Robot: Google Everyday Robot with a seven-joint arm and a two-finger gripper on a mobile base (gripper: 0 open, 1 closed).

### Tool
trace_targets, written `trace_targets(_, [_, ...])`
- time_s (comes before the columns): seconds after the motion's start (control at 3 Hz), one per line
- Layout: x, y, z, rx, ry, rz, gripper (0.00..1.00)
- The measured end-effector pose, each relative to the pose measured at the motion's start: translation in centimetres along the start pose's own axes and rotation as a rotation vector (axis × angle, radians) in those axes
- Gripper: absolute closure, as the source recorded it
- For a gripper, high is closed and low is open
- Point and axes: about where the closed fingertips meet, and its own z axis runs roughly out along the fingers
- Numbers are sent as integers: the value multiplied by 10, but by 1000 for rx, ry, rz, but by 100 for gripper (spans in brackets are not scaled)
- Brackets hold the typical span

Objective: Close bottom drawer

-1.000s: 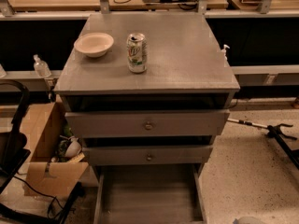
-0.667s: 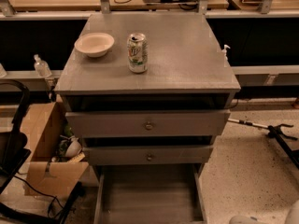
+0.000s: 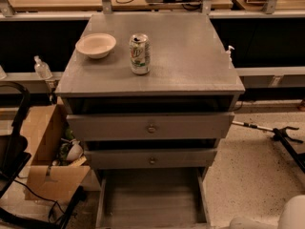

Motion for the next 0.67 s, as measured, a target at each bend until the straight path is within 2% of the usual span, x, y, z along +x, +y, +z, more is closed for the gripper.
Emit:
trace_targets(0.33, [-7,-15,2,12,6,-10,100])
trace_targets(0.67, [-7,-15,2,12,6,-10,100])
